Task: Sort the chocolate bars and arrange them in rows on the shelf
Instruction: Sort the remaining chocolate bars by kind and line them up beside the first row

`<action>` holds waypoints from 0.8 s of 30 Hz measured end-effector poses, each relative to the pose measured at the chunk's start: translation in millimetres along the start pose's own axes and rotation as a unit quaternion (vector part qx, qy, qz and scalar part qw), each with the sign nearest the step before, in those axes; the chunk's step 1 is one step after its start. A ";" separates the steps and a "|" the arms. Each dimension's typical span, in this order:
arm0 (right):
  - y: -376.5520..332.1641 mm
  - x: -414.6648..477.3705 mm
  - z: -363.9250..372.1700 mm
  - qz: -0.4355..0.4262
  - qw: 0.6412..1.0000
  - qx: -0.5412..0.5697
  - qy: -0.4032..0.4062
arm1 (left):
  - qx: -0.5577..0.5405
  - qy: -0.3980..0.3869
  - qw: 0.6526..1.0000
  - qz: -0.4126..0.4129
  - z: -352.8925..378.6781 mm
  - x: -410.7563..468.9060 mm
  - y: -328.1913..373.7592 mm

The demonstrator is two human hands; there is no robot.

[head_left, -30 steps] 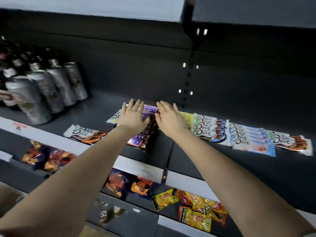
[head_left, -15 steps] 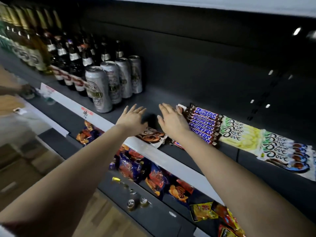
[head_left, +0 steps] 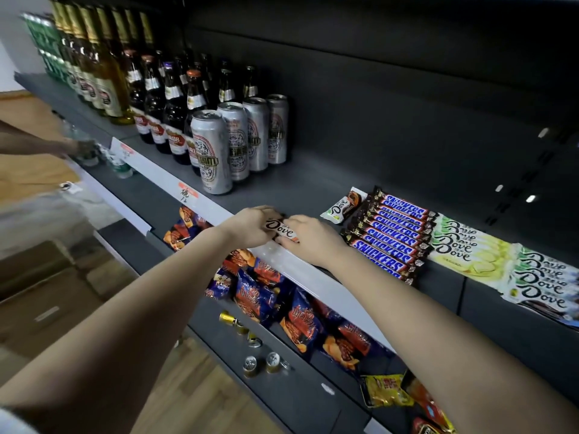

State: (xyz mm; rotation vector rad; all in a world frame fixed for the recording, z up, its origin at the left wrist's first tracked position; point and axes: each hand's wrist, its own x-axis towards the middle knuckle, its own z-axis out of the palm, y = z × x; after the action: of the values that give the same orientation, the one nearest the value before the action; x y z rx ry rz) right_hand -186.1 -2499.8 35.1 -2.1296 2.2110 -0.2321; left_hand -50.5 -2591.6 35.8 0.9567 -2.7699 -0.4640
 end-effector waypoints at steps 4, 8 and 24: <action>-3.1 2.0 -2.4 0.021 1.000 0.017 0.017 | 0.004 0.008 1.000 -0.012 -2.1 0.8 2.4; -5.9 6.7 -2.4 0.044 0.998 0.034 0.027 | 0.013 0.016 0.999 -0.029 -2.6 4.5 -2.0; 6.2 22.0 4.3 0.116 0.989 -0.068 0.062 | -0.012 0.105 0.991 -0.083 9.8 37.4 -4.1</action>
State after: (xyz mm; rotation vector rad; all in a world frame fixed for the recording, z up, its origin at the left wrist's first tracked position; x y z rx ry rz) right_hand -192.5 -2521.8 31.3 -1.9429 2.5892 -0.2118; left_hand -79.8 -2615.8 27.5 1.1644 -2.5049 -0.3938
